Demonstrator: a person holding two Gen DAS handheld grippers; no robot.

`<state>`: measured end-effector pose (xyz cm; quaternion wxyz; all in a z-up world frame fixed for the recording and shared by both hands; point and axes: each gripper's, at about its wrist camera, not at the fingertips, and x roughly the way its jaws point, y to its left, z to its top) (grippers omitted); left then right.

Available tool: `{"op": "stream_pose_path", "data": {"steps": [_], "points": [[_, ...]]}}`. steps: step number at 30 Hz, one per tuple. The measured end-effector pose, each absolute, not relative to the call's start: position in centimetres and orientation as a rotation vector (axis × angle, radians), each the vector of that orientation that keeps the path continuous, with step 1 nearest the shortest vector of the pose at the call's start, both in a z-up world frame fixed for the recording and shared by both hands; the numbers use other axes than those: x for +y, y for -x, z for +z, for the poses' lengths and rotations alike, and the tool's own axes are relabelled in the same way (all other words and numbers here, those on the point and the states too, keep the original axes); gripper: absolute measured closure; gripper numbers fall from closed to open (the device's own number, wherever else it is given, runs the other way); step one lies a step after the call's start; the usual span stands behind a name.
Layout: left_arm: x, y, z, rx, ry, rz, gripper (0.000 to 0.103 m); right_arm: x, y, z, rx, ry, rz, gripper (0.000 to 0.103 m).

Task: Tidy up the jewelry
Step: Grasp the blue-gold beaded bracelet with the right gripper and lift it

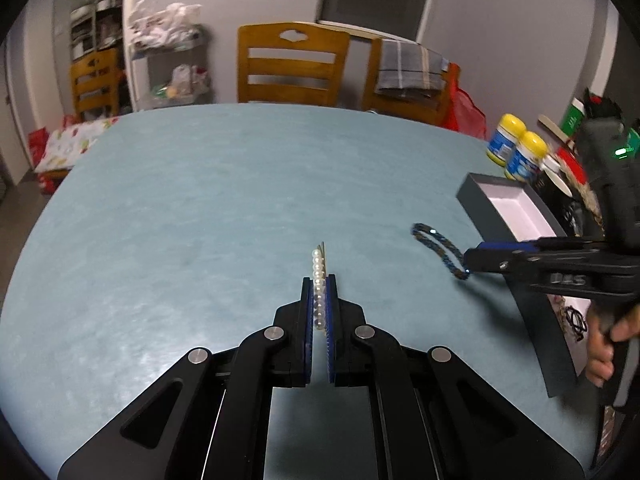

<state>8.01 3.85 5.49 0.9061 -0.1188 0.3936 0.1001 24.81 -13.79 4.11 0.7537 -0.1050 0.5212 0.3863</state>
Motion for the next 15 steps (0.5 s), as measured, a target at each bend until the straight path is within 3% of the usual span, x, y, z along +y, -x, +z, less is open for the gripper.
{"op": "stream_pose_path", "data": {"steps": [7,15], "points": [[5.0,-7.8,4.8,0.828,0.279,0.222,0.097,-11.6,-25.1,2.6,1.133,0.329,0.785,0.076],[4.2,-7.8,5.0,0.826,0.268,0.199,0.097,-10.8,-24.4,1.7,1.076,0.407,0.734,0.096]]}}
